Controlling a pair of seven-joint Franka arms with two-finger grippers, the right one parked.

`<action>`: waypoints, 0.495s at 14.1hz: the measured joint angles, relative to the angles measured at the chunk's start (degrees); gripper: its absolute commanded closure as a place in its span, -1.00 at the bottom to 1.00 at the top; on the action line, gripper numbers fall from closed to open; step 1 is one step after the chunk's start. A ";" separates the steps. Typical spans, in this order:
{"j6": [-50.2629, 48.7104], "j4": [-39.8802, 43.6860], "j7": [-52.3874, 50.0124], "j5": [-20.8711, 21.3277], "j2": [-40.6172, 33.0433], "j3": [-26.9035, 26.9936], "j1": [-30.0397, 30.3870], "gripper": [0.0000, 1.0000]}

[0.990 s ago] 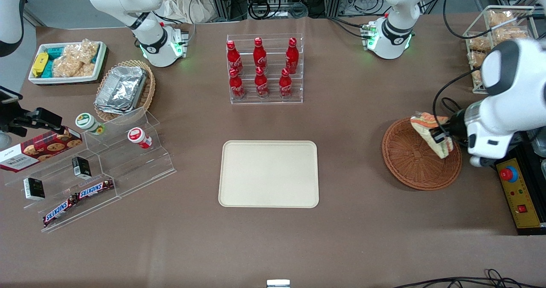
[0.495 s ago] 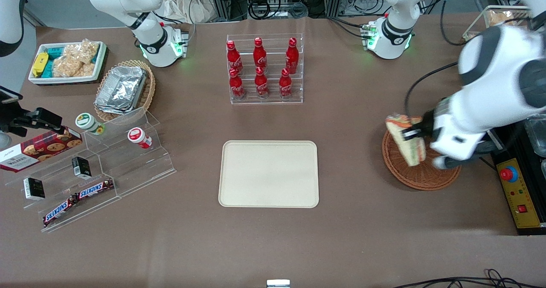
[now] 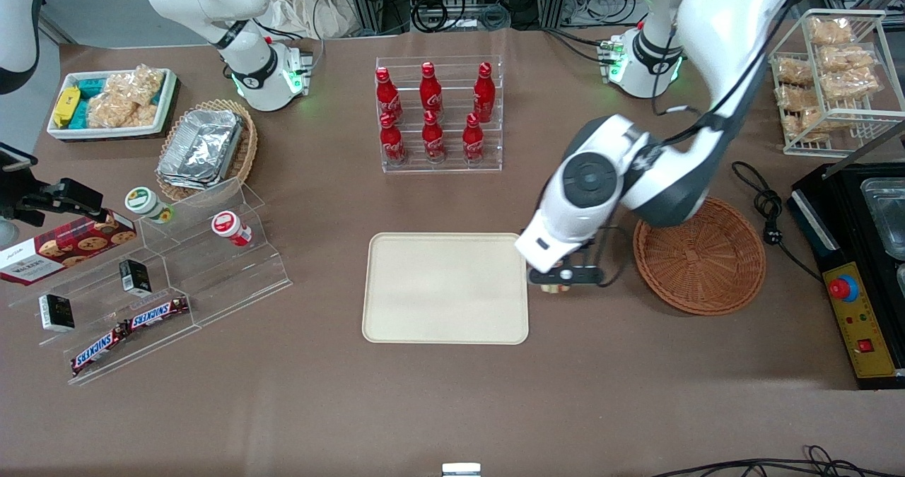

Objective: Place sandwich from basket to tray
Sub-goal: 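Carry the sandwich over the cream tray and lower it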

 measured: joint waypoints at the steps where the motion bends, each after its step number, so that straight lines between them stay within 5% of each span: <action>1: 1.94 0.02 -0.36 0.86 1.76 0.98 -1.55 1.00; 7: 14.12 0.29 -0.42 1.31 8.26 5.74 -5.58 1.00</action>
